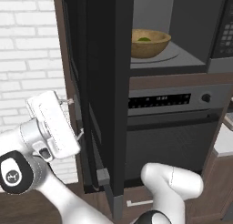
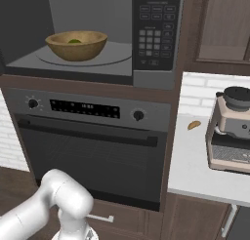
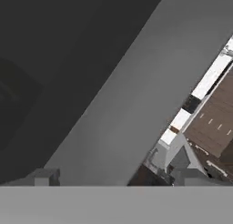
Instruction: Pick the lime from the sink and place it in the bowl. Then pick the bowl and place it in the microwave. Then close the microwave door and press the start button.
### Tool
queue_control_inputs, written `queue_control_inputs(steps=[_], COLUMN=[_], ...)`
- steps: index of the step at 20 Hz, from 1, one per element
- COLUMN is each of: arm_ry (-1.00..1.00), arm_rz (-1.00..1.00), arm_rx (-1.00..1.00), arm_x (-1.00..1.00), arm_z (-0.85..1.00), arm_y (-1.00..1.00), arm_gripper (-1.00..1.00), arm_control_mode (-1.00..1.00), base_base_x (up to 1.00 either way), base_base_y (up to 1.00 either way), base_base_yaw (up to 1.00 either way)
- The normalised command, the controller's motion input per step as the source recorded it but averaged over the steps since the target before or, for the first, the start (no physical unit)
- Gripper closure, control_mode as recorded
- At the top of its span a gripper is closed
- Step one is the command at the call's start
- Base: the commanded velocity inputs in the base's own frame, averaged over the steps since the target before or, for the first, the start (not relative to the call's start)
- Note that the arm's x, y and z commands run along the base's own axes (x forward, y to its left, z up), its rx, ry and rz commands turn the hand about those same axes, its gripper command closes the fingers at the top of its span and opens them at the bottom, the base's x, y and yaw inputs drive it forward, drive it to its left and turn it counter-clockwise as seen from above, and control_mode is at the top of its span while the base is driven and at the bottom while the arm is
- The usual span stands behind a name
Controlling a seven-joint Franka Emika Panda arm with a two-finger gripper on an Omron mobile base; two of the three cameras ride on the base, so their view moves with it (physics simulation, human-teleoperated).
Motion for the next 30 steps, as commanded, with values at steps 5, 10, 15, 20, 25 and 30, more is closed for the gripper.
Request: queue_control_inputs(steps=[5,10,15,20,25,30], arm_ry=[-0.19,-0.19,-0.18,-0.14,-0.13,-0.11], arm_rz=[0.00,0.00,0.00,0.01,0.08,0.19], arm_rx=[0.25,0.30,0.33,0.37,0.39,0.40], arm_x=[-0.33,-0.29,-0.26,-0.09,0.00,0.04], arm_z=[0.39,0.43,0.48,0.65,0.65,0.24], arm_y=[-0.83,-0.99,-0.97,-0.92,-0.90,-0.88], arm_gripper=[-1.00,-1.00,-1.00,-1.00,-1.00,-1.00], arm_control_mode=[-1.00,-1.00,-1.00,-1.00,-1.00,-1.00], base_base_x=[0.00,0.00,0.00,0.00,0.00,0.00], base_base_y=[0.00,0.00,0.00,0.00,0.00,0.00], base_base_yaw=[0.00,0.00,0.00,0.00,0.00,0.00])
